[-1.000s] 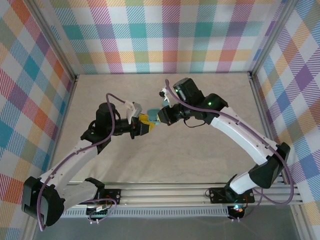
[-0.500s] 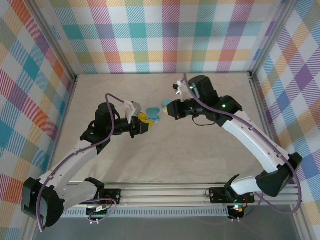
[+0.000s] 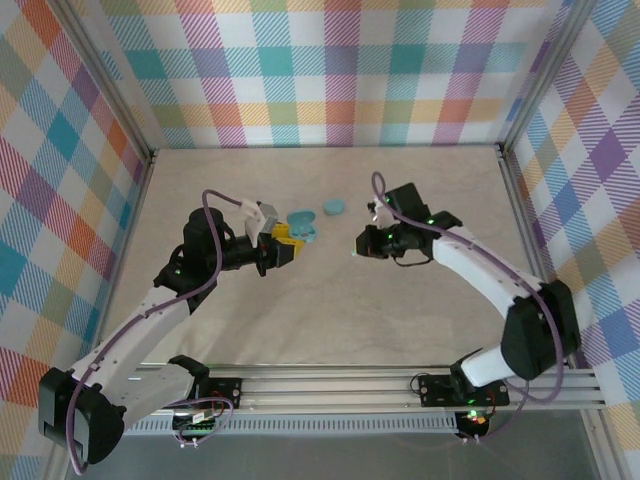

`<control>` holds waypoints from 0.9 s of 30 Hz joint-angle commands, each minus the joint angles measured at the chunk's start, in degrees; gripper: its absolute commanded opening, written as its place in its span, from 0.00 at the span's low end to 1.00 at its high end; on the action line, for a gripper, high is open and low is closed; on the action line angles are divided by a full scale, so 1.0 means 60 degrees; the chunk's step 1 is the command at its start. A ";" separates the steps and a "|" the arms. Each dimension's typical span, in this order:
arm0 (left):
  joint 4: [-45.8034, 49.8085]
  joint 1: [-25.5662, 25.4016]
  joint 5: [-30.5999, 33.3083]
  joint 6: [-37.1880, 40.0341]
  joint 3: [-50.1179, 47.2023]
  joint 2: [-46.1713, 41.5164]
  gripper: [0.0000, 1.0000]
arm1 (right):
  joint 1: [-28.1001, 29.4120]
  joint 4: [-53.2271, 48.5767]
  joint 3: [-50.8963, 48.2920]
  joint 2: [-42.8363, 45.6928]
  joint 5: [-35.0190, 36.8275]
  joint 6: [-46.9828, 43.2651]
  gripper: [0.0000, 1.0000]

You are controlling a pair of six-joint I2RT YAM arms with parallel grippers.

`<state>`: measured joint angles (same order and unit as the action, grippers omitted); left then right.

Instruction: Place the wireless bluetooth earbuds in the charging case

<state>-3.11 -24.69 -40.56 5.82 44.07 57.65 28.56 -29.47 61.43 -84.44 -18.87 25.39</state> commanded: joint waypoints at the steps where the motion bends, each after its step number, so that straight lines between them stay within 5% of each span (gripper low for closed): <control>1: -0.0039 -0.0061 0.0107 0.0158 -0.0123 -0.0210 0.00 | 0.0053 0.1481 -0.0759 -0.0633 0.0153 0.0339 0.07; 14: -0.0144 -0.0058 0.0117 0.0100 -0.0197 -0.0205 0.00 | 0.0060 0.2421 -0.1613 -0.2063 0.0758 0.0160 0.14; 27: -0.0078 -0.0062 0.0092 0.0125 -0.0202 -0.0267 0.00 | 0.0060 0.1470 -0.1507 -0.1749 0.1358 0.0588 0.30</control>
<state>-3.09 -24.69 -39.75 5.82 43.29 57.19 28.56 -16.99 52.01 -96.92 -12.60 28.05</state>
